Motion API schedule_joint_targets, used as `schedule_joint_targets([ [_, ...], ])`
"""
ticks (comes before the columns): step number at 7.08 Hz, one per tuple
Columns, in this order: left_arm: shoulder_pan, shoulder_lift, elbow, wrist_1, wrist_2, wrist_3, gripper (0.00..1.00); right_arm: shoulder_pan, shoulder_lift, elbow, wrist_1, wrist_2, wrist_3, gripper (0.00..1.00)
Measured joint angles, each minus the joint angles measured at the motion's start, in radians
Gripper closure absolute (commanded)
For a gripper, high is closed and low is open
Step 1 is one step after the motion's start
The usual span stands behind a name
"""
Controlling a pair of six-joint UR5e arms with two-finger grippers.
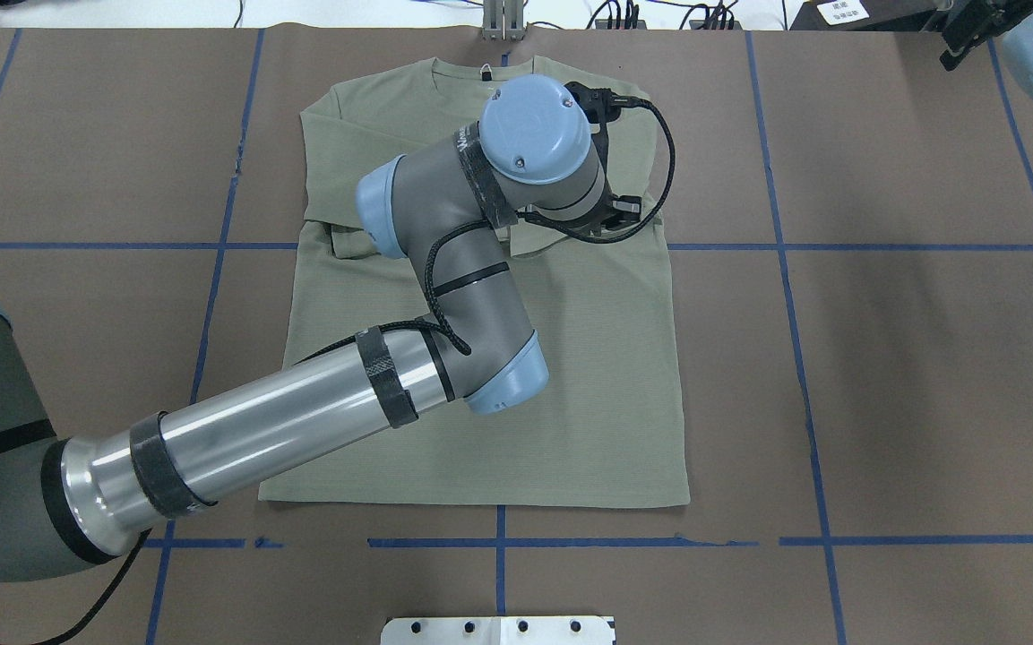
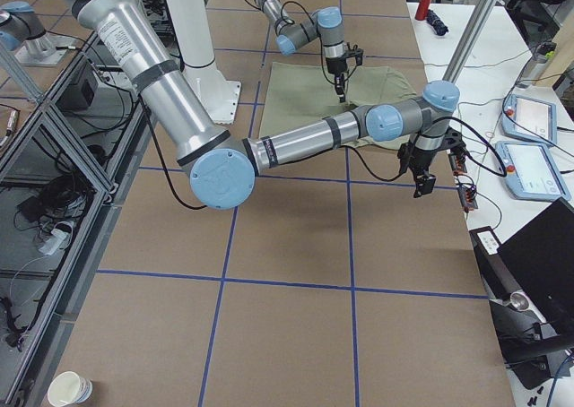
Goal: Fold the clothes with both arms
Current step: 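Lift the cuff with the left gripper and fold the sleeve across the shirt body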
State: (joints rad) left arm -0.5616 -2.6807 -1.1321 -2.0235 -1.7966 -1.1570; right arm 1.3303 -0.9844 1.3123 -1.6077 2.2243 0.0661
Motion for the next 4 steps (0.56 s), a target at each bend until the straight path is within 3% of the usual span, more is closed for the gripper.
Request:
schedule_joint_targets([
  [2,0.006,0.014,0.008,-0.115,-0.014,-0.054,0.0,-0.007,0.004,0.002,0.004,0.0,0.007,0.0],
  [4,-0.025,0.056,-0.037,-0.076,-0.051,0.034,0.0,-0.043,0.016,0.023,0.013,0.0,0.055,0.0],
])
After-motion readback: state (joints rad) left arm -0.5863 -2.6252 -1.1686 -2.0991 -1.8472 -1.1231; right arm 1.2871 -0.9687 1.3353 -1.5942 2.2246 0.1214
